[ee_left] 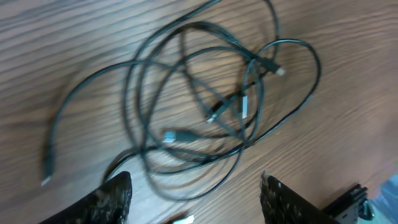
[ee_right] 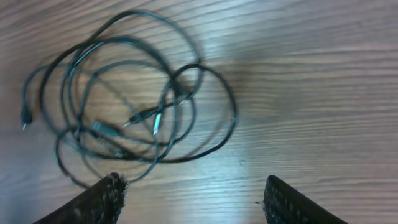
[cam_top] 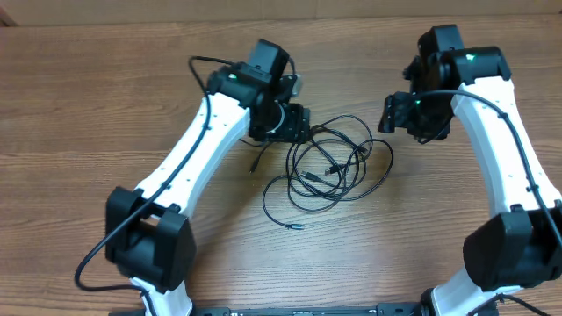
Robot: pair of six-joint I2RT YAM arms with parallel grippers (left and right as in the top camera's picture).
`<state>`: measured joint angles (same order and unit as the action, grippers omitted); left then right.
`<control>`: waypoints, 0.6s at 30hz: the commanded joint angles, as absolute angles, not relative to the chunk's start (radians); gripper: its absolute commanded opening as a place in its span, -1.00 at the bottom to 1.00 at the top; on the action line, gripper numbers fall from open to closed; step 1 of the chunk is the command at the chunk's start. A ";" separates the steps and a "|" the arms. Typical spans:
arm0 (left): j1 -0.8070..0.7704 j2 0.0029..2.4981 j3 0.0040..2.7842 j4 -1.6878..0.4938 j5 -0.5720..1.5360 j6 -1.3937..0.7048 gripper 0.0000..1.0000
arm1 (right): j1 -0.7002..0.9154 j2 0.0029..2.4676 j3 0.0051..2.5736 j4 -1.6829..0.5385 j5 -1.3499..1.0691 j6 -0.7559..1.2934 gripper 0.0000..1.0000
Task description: Untangle cables
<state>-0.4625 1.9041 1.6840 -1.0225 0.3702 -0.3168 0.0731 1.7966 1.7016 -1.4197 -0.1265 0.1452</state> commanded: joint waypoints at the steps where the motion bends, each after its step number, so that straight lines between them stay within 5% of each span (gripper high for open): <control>1: -0.492 1.945 1.689 -0.979 0.428 -0.369 0.40 | -0.002 1.794 1.675 -1.417 -0.161 0.182 0.43; 13: -0.613 2.116 1.689 -0.843 0.461 -0.397 0.46 | -0.101 1.794 1.445 -1.287 -0.205 0.123 0.40; 18: -0.654 2.184 1.689 -0.807 0.461 -0.397 0.40 | -0.101 1.794 1.324 -1.150 -0.284 0.126 0.23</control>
<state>-0.6334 2.1422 1.6840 -0.8196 0.4496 -0.3904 -0.1040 1.8000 1.3792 -1.1908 -0.2161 0.1310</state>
